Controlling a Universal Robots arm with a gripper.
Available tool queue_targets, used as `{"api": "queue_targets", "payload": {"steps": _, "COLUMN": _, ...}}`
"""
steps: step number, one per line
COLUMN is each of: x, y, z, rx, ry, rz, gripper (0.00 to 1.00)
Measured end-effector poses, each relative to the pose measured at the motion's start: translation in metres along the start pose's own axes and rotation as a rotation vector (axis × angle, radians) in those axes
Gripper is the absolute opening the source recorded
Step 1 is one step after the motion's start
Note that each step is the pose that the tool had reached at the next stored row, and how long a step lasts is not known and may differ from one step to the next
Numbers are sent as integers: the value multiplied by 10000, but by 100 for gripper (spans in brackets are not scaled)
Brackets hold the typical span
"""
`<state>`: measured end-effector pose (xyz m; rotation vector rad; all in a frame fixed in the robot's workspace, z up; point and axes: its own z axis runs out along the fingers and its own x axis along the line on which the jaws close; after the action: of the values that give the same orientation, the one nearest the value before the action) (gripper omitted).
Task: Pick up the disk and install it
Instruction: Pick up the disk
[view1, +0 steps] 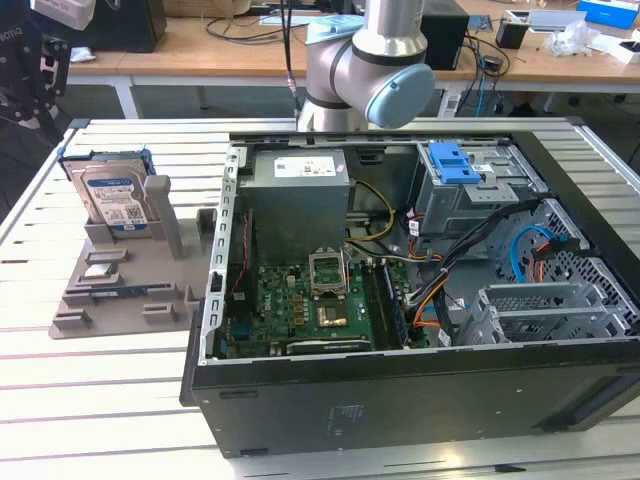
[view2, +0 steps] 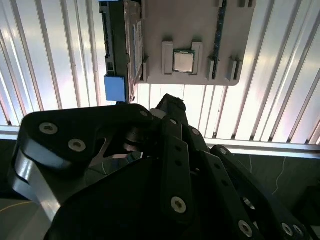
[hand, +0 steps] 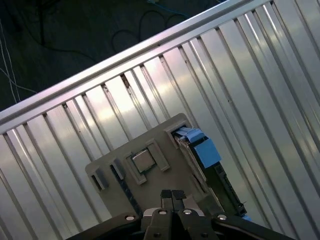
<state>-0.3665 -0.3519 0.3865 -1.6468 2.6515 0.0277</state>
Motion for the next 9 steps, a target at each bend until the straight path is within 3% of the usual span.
{"api": "queue_targets", "payload": {"steps": 9, "x": 0, "y": 0, "z": 0, "rx": -16, "ry": 2, "rz": -590, "gripper": 11}}
